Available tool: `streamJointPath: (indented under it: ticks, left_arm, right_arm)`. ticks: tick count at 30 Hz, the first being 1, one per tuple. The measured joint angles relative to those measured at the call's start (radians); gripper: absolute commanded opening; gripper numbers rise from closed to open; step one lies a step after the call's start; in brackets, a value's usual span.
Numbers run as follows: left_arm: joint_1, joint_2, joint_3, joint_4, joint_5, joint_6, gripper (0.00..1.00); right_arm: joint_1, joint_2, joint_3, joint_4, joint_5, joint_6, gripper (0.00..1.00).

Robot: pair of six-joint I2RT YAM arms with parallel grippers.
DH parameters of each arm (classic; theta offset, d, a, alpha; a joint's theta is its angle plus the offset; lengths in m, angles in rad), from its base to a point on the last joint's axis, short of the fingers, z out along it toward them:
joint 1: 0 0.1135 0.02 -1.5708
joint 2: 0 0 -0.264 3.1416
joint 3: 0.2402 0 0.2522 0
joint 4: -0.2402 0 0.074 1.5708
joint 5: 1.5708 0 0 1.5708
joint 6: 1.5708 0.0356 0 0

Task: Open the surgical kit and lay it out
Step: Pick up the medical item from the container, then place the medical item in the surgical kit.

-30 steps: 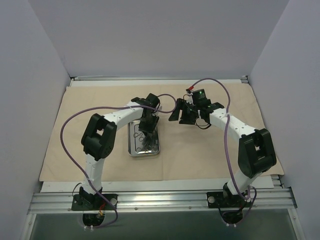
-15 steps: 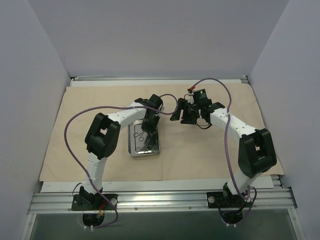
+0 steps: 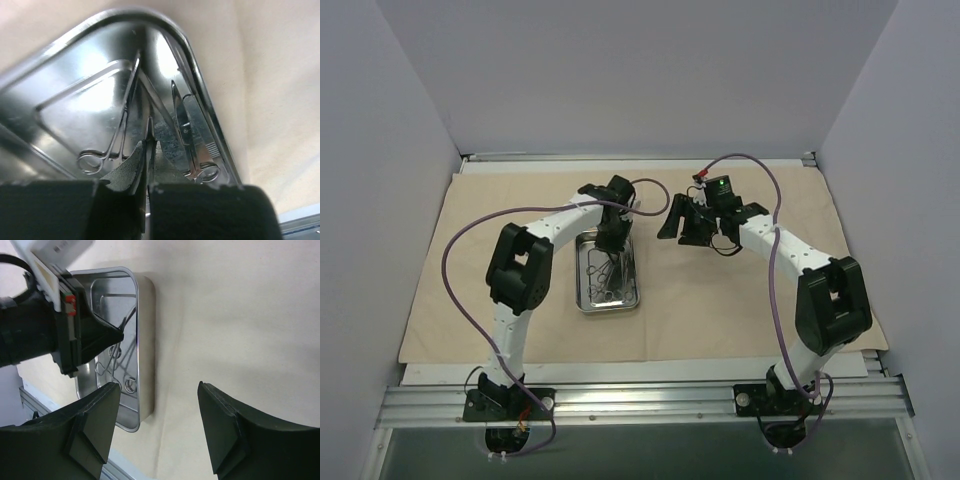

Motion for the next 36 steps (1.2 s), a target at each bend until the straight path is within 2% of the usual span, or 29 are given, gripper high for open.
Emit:
streamJointPath:
  ticks: [5,12,18,25,30,36]
  left_arm:
    - [0.029,0.000,0.105,-0.017,0.025,0.009,0.02]
    - [0.031,0.000,0.139,-0.035,0.069,0.009,0.02]
    - [0.043,0.000,0.234,-0.097,0.128,-0.014,0.02]
    - [0.063,0.000,0.339,-0.118,0.204,-0.064,0.02]
    - [0.063,0.000,0.346,-0.132,0.234,-0.085,0.02]
    - [0.063,0.000,0.346,-0.137,0.262,-0.105,0.02]
  right_arm:
    - [0.010,0.019,0.017,0.018,-0.018,0.000,0.65]
    - [0.016,0.060,0.021,0.061,-0.053,0.003,0.69]
    - [0.042,0.071,0.019,0.193,-0.119,0.038,0.71]
    - [0.094,0.116,0.019,0.298,-0.156,0.083,0.63]
    - [0.111,0.133,0.006,0.317,-0.165,0.105,0.60]
    - [0.121,0.133,-0.004,0.352,-0.169,0.126,0.52]
